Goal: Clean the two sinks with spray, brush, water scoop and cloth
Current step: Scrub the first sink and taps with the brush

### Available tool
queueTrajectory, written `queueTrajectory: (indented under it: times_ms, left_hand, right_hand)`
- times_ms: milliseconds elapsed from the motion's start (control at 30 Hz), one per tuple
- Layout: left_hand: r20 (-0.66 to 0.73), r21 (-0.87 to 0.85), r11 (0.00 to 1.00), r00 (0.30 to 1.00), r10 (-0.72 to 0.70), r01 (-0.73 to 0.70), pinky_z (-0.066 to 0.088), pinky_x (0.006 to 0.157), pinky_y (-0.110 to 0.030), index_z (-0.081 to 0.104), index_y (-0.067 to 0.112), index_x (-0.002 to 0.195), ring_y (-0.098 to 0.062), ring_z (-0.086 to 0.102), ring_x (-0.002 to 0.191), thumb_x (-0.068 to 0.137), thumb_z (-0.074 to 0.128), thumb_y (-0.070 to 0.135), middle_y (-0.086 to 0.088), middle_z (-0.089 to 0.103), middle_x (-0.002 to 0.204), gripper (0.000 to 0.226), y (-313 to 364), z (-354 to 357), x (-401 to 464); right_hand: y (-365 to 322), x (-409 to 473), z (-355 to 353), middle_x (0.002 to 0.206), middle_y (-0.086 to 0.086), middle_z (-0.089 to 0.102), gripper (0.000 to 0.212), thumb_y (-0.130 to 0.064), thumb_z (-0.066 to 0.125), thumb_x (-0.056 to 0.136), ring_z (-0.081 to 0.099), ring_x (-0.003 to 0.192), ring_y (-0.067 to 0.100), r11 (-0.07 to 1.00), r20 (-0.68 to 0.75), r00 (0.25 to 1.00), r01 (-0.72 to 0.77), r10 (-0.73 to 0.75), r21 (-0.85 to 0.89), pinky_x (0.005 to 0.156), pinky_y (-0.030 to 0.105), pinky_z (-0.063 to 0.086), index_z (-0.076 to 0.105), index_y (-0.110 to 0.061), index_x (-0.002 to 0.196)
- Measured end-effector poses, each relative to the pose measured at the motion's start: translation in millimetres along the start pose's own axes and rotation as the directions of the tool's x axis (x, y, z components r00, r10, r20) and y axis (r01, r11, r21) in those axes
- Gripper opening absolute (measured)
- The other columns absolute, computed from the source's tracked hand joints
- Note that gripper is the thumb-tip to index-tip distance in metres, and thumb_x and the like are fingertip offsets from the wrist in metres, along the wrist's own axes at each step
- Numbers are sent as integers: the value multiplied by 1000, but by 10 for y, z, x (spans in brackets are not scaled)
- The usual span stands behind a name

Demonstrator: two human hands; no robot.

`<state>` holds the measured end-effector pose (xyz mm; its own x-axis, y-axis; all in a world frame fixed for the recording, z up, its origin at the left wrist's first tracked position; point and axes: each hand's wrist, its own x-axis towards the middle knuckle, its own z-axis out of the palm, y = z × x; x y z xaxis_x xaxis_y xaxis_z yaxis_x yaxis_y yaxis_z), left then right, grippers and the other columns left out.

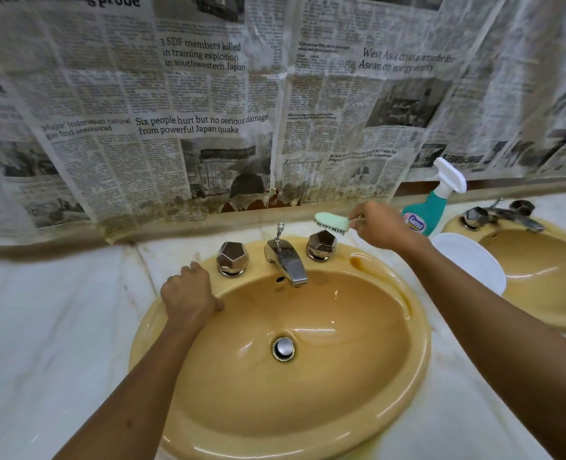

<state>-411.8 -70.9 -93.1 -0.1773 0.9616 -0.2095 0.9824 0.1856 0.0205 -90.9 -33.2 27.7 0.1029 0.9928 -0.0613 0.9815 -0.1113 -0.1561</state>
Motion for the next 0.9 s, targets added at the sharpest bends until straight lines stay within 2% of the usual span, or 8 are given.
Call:
queueTrajectory:
  times_ms: [100, 200, 333, 467, 633, 767, 833, 900]
  left_hand:
    - [4, 5, 1000, 1000, -8, 8, 46, 81, -32, 47, 13, 123, -25, 62, 112, 63, 83, 60, -2, 60, 123, 84, 6, -6, 11]
    - [3, 19, 1000, 1000, -22, 22, 45, 79, -31, 47, 15, 122, -24, 62, 112, 62, 83, 61, -1, 60, 122, 83, 19, 17, 22]
    - [10, 26, 999, 999, -38, 37, 41, 75, -31, 46, 16, 123, -23, 61, 112, 63, 82, 60, 0, 60, 123, 83, 26, 7, 31]
    - [25, 18, 999, 999, -43, 42, 41, 77, -32, 44, 15, 130, -24, 60, 114, 67, 80, 58, 0, 58, 126, 84, 36, -4, 23]
    - [26, 17, 999, 998, -51, 50, 44, 80, -32, 45, 15, 126, -25, 60, 114, 65, 81, 59, -1, 60, 124, 83, 48, -16, 6]
    - [35, 29, 998, 998, -60, 59, 43, 80, -32, 42, 15, 133, -25, 59, 116, 66, 80, 60, -1, 58, 127, 88, 58, -23, 6]
    - [42, 28, 998, 997, -66, 65, 42, 81, -33, 40, 16, 136, -25, 58, 117, 68, 79, 59, -1, 57, 130, 90, 72, -32, 7]
    - [45, 37, 997, 996, -75, 73, 42, 82, -33, 40, 16, 137, -24, 58, 118, 68, 79, 58, -1, 57, 130, 90, 81, -49, 2]
  right_hand:
    - [40, 66, 136, 122, -1, 68, 19, -23, 63, 94, 56, 119, 26, 992, 67, 998, 13, -22, 129, 103, 47, 39, 74, -19, 109]
    - [144, 109, 198, 115, 1, 72, 18, -19, 65, 92, 62, 109, 22, 974, 85, 996, 15, -35, 226, 99, 45, 46, 77, -16, 104]
    - [244, 176, 190, 117, 2, 71, 19, -20, 64, 91, 61, 110, 24, 981, 71, 995, 54, -69, 189, 99, 47, 46, 77, -18, 105]
    - [365, 210, 184, 113, 3, 72, 21, -15, 64, 92, 64, 97, 18, 978, 152, 975, 139, -163, 159, 85, 29, 49, 75, -13, 110]
    - [526, 235, 196, 120, 5, 70, 22, -14, 63, 94, 64, 110, 21, 980, 130, 979, 140, -158, 139, 88, 22, 44, 73, -6, 112]
    - [514, 279, 166, 121, 3, 69, 23, -15, 62, 95, 64, 109, 20, 969, 89, 974, 192, -207, 155, 86, 23, 44, 73, -8, 114]
    - [481, 314, 191, 120, 1, 69, 23, -13, 62, 94, 64, 109, 17, 953, 169, 945, 251, -278, 168, 90, 24, 46, 72, -8, 115]
    - [438, 363, 202, 118, 1, 71, 21, -12, 61, 94, 65, 108, 22, 950, 176, 936, 286, -304, 124, 92, 34, 51, 74, -7, 110]
